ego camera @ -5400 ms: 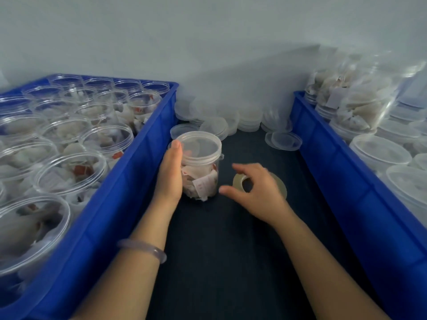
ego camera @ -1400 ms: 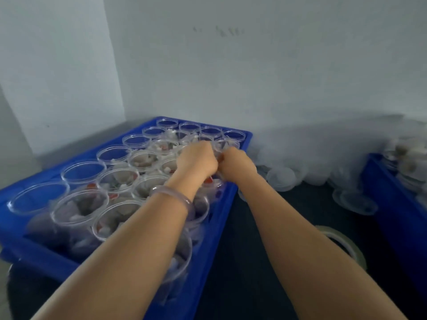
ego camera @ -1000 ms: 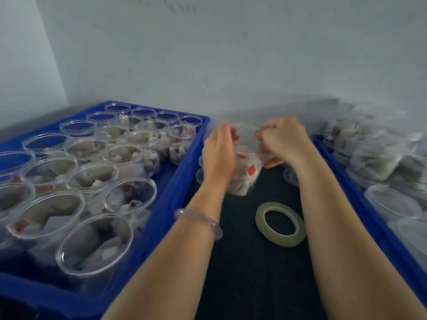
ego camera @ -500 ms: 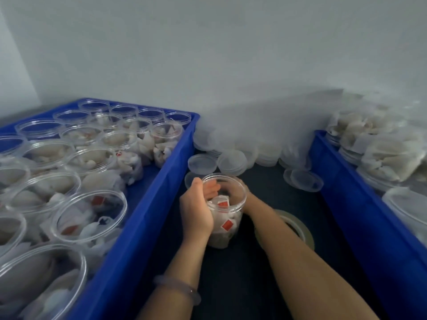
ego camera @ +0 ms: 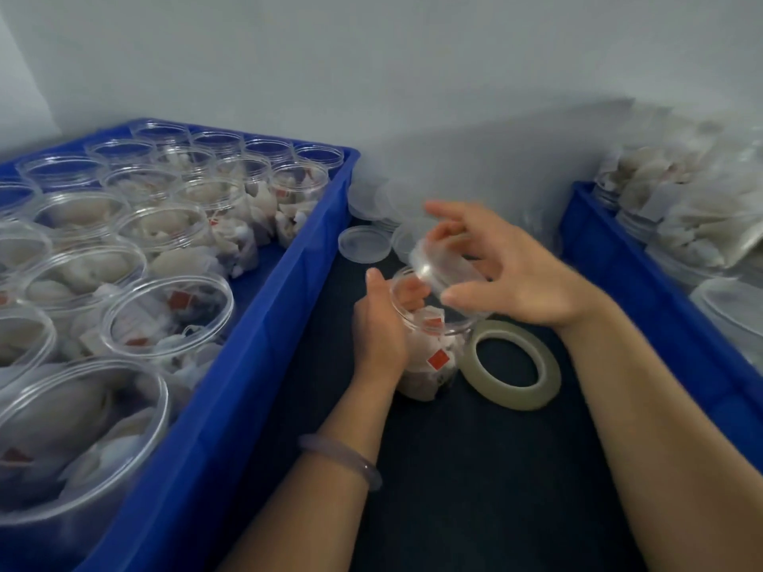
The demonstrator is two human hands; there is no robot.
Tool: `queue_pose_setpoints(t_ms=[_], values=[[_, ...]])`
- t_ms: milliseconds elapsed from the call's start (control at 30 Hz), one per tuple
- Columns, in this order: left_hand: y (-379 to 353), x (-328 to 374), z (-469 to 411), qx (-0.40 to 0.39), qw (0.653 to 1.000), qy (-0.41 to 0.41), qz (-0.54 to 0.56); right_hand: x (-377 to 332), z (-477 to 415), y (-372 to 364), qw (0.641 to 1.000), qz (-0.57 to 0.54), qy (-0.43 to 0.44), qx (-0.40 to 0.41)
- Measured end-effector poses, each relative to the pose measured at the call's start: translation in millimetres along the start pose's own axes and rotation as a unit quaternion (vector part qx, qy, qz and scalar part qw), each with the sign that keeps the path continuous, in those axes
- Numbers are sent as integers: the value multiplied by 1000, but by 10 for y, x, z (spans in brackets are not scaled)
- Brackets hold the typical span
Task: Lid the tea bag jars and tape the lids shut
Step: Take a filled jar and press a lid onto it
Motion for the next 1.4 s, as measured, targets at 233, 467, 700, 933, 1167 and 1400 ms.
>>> queue_pose_setpoints(t_ms=[233, 467, 700, 933, 1167, 1400], values=[[-9, -95, 78, -45, 997, -44, -38, 27, 24, -374, 968, 197, 71, 140], [-37, -77, 98, -6, 984, -117, -136, 21, 16, -427, 958, 214, 62, 179], [-12, -72, 122, -21, 979, -145, -142, -11, -7, -547, 932, 261, -8, 252], [-9, -30, 105, -32, 978, -157, -135, -64, -24, -316, 970, 234, 54, 36], [-56, -61, 139, 8, 973, -149, -174, -22, -50, -510, 935, 289, -88, 186], [-36, -13, 86, -25, 959, -196, -202, -40, -11, -422, 955, 263, -35, 133]])
Point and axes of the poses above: each hand's wrist, its own z-axis away from the middle knuckle, its own y-axis out of the back of the hand, x = y × z, the point moved 3 cm from there along -z, towards the middle knuckle, and after that the axes turned 14 degrees about -y, right-handed, at the moved point
